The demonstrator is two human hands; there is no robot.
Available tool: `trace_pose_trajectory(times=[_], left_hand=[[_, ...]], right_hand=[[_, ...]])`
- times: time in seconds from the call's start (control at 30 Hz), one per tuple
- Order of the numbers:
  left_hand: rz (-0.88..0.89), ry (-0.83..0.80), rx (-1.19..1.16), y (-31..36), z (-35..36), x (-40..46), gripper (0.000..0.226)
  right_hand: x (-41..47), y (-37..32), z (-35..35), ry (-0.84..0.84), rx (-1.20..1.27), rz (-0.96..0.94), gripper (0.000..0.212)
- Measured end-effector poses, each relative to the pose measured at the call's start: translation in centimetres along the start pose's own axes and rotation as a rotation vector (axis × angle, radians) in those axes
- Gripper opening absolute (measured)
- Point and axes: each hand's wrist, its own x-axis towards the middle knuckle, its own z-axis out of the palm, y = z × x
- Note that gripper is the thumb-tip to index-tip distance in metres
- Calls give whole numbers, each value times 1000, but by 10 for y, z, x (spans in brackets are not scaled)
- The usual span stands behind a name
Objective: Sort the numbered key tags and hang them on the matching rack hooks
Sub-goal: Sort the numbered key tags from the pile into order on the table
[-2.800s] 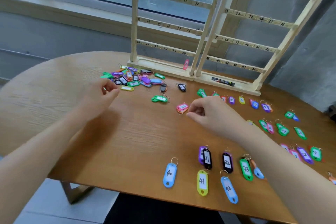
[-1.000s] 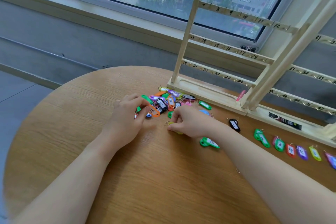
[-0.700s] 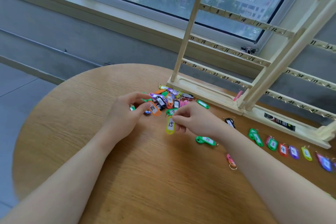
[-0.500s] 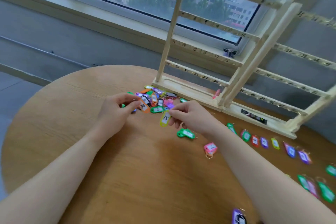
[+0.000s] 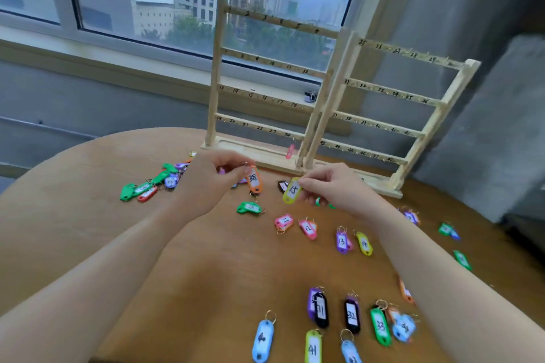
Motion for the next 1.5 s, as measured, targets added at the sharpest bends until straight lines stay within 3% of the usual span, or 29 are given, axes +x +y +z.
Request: trace_pose_trajectory(times=[0.57, 0.8, 1.0, 1.5], left_hand=[[19, -117, 94, 53, 94, -54, 19], [16, -203, 59, 59, 128, -50, 26], [-49, -270, 8, 63, 155, -44, 18], [-196, -355, 28, 40, 210, -31, 21]], right_hand=[[-104, 79, -70, 137, -24, 93, 9], [-100, 123, -91, 224, -119, 235, 7], [-88, 151, -100, 253, -277, 318, 7], [-64, 187, -110, 171, -478, 346, 10]])
